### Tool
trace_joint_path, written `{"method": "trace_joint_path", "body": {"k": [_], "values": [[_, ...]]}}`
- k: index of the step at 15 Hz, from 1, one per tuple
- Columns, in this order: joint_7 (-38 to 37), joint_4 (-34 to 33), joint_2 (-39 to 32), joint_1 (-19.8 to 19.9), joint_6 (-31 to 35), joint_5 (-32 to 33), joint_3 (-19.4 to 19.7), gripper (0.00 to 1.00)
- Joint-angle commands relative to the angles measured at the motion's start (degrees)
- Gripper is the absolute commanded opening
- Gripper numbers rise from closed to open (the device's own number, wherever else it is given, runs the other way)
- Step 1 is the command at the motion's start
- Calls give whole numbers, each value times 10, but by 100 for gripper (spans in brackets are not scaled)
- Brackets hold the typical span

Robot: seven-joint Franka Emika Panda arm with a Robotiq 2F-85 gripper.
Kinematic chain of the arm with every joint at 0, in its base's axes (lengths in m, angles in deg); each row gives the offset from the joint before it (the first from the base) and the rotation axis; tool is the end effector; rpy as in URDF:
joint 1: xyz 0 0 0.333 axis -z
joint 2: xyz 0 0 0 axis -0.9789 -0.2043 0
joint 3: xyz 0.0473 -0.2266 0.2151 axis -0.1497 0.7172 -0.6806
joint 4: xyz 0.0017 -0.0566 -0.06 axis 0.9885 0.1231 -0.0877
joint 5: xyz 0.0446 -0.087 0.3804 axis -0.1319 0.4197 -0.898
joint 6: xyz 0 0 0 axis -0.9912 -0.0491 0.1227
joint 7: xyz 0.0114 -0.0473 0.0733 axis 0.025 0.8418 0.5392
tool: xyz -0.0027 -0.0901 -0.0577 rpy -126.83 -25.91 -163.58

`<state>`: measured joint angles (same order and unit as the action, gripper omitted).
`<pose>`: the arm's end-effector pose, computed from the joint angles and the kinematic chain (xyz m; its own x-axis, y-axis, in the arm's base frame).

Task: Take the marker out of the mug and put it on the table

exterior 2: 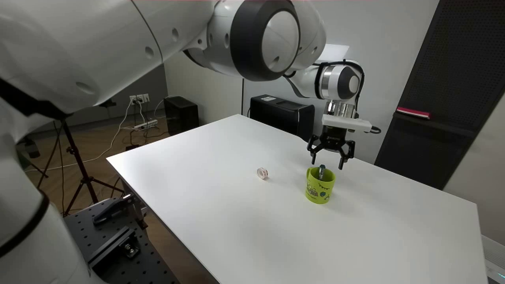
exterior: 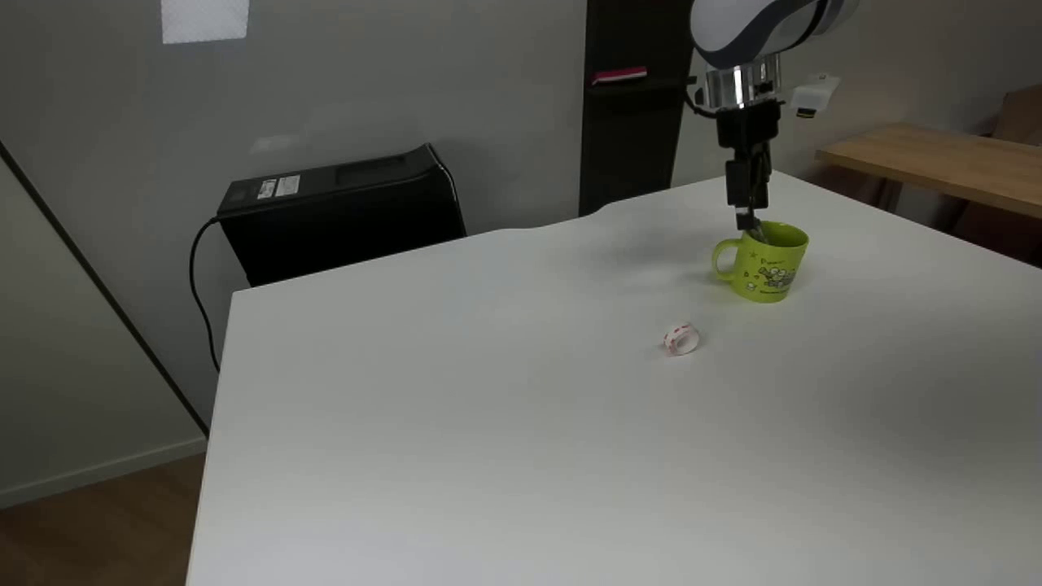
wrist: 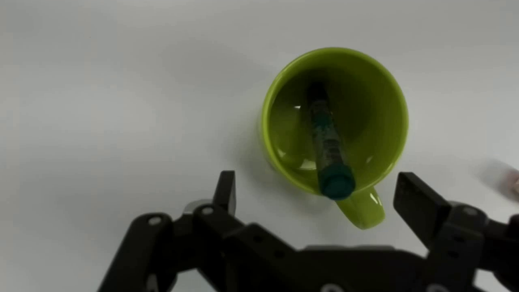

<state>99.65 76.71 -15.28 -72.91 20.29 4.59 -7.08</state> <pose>0.7492 -0.0816 0.1745 0.8195 0.4889 -0.2990 0.5054 -0.8625 -0.0253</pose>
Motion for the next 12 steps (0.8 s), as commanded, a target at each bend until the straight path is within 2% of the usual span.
{"method": "trace_joint_path", "body": {"k": [1,12], "values": [[-23,-52,-34,-7,-8,7,6,100],[-46,-76,-44,-7,-34,9,18,100]]}}
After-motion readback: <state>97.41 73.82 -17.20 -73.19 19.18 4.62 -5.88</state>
